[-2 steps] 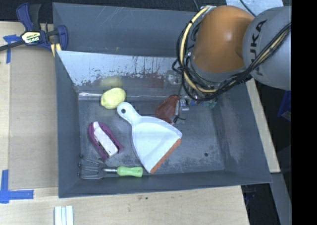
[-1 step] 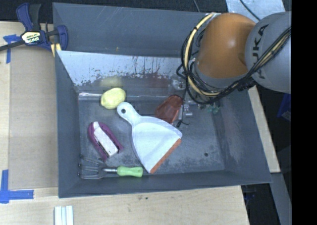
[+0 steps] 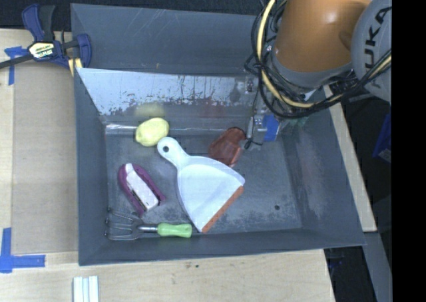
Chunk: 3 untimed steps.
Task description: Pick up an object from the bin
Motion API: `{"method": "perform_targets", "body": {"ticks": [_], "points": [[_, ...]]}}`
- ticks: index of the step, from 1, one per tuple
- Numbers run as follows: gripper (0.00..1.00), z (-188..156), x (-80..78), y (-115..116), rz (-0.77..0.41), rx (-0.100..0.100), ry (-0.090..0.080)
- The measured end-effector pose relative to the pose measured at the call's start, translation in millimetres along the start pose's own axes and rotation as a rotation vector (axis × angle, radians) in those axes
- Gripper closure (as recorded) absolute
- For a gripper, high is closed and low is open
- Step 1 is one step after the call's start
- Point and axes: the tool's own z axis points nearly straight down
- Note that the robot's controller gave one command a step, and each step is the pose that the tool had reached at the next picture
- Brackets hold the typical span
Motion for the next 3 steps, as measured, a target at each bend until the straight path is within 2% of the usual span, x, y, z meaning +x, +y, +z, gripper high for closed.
{"method": "perform_targets", "body": {"ticks": [1,2,3], "points": [[0.00,-1,6.7,-6,-0.007,0.000,0.004],[0.00,53,22.0,3,0.226,-0.002,-0.009],[0.00,133,20.8,-7,0.185,0.002,0.004]]}}
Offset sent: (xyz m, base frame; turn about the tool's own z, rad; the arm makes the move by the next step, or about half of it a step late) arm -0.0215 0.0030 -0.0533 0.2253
